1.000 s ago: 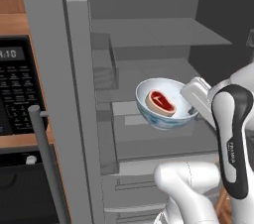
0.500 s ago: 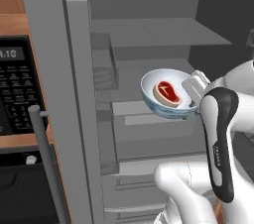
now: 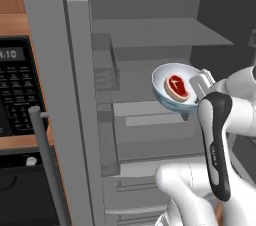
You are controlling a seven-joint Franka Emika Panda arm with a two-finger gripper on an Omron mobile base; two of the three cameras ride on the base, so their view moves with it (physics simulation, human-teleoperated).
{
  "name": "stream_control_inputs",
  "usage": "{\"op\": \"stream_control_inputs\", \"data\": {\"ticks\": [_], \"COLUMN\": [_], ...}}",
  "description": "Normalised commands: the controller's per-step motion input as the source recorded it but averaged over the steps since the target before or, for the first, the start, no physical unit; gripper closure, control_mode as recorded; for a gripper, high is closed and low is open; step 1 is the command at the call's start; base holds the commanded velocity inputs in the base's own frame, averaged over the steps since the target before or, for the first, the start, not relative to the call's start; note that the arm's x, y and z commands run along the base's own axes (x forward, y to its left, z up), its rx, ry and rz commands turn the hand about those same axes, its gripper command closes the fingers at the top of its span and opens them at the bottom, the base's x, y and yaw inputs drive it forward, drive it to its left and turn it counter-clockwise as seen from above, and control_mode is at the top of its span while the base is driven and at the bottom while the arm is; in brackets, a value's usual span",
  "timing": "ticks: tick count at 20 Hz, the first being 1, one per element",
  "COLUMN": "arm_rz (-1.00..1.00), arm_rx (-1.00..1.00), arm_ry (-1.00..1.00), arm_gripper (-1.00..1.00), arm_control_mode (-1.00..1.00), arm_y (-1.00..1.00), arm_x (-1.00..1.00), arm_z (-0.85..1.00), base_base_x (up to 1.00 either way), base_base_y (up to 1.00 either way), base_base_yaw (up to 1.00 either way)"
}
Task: Place one of the steaks on the plate and the other in the bowl. Then place the bowl in the fridge.
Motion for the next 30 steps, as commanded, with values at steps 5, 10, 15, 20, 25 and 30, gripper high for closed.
{"op": "stream_control_inputs", "data": {"ticks": [5,10,15,20,25,30], "arm_rz": [-0.02,0.0,0.0,0.0,0.0,0.0], "arm_rx": [0.02,0.0,0.0,0.0,0.0,0.0], "arm_ry": [0.02,0.05,0.01,0.0,0.0,0.0], "arm_gripper": [1.0,1.0,1.0,1.0,1.0,1.0], "arm_control_mode": [-1.0,-1.0,-1.0,-1.0,-1.0,-1.0], "arm_y": [-0.08,0.0,0.0,0.0,0.0,0.0], "arm_x": [0.62,0.66,0.54,0.51,0.45,0.4], "arm_z": [0.0,-0.01,-0.08,-0.21,-0.23,-0.22], "base_base_x": [0.0,0.0,0.0,0.0,0.0,0.0], "base_base_y": [0.0,0.0,0.0,0.0,0.0,0.0], "base_base_yaw": [0.0,0.0,0.0,0.0,0.0,0.0]}}
